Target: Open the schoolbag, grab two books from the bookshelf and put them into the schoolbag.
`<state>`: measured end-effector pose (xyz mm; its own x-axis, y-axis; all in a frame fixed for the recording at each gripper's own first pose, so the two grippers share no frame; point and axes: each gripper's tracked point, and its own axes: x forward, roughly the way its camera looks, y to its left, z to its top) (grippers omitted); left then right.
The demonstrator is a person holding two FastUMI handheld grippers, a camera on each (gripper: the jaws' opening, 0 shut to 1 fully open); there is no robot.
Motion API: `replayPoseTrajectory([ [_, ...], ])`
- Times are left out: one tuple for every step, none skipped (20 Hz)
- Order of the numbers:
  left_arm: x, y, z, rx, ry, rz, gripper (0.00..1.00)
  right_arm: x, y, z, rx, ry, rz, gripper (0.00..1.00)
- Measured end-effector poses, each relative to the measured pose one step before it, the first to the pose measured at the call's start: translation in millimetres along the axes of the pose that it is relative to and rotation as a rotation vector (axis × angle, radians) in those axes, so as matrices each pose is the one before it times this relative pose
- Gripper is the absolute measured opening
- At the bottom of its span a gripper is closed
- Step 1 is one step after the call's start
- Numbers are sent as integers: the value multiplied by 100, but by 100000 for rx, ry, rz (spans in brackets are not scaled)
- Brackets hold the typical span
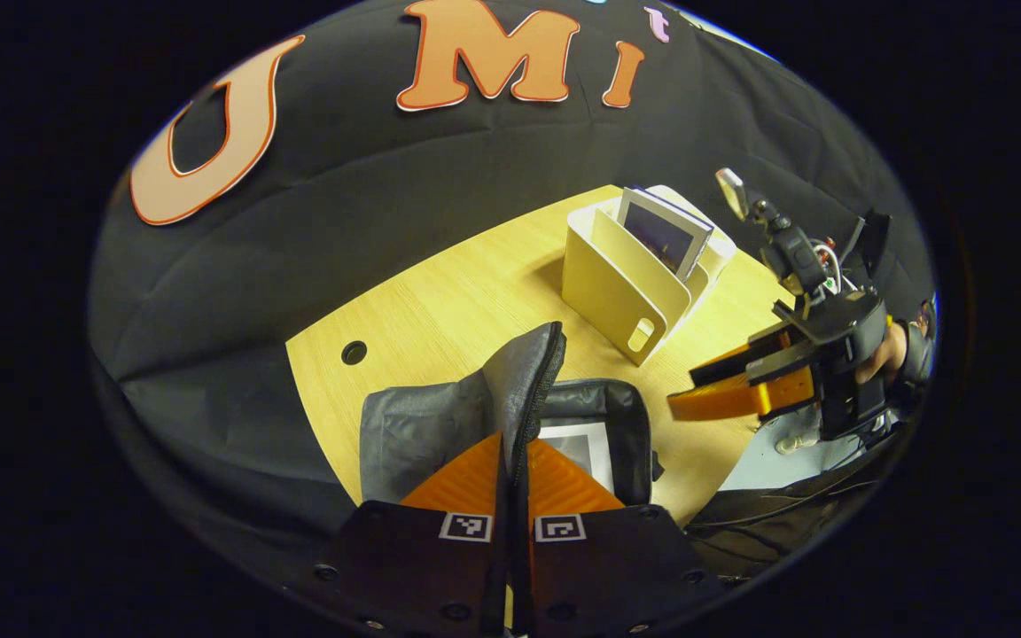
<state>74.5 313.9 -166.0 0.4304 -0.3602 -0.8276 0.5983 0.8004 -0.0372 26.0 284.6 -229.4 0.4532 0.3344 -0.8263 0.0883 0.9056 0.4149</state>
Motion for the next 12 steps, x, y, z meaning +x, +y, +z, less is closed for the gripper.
replayPoseTrajectory([
  [239, -133, -66, -472, 365, 498, 4, -700, -834, 596, -1365, 404, -1487, 98],
  [175, -102, -74, -214, 283, 516, 4, -813, -723, 523, -2050, 436, -1234, 98],
  [273, -85, 55, -541, 366, 351, 4, -769, -737, 573, -2371, 513, -1121, 98],
  [146, -38, 50, -525, 319, 367, 4, -800, -738, 558, -2560, 347, -1312, 98],
  [310, -35, -59, -807, 446, 363, 4, -632, -888, 676, -3523, -112, -2141, 98],
  [161, -126, -89, -794, 417, 379, 4, -746, -1225, 909, -3822, -892, -3000, 99],
  [322, -146, -50, -654, 344, 287, 4, -644, -831, 887, -2666, -528, -1493, 99],
  [175, -171, -81, -701, 464, 440, 4, -784, -577, 667, -980, 278, -471, 99],
  [123, -118, -50, -523, 303, 464, 4, -747, -464, 777, -435, 686, 446, 99],
  [253, -141, -44, -539, 354, 316, 4, -627, -718, 733, -781, 177, -527, 99],
  [229, -129, 26, -651, 226, 312, 4, -482, -982, 829, -1353, -174, -1415, 99],
  [285, -159, -120, -889, 142, 92, 4, -415, -1165, 561, -1492, -52, -1883, 98],
])
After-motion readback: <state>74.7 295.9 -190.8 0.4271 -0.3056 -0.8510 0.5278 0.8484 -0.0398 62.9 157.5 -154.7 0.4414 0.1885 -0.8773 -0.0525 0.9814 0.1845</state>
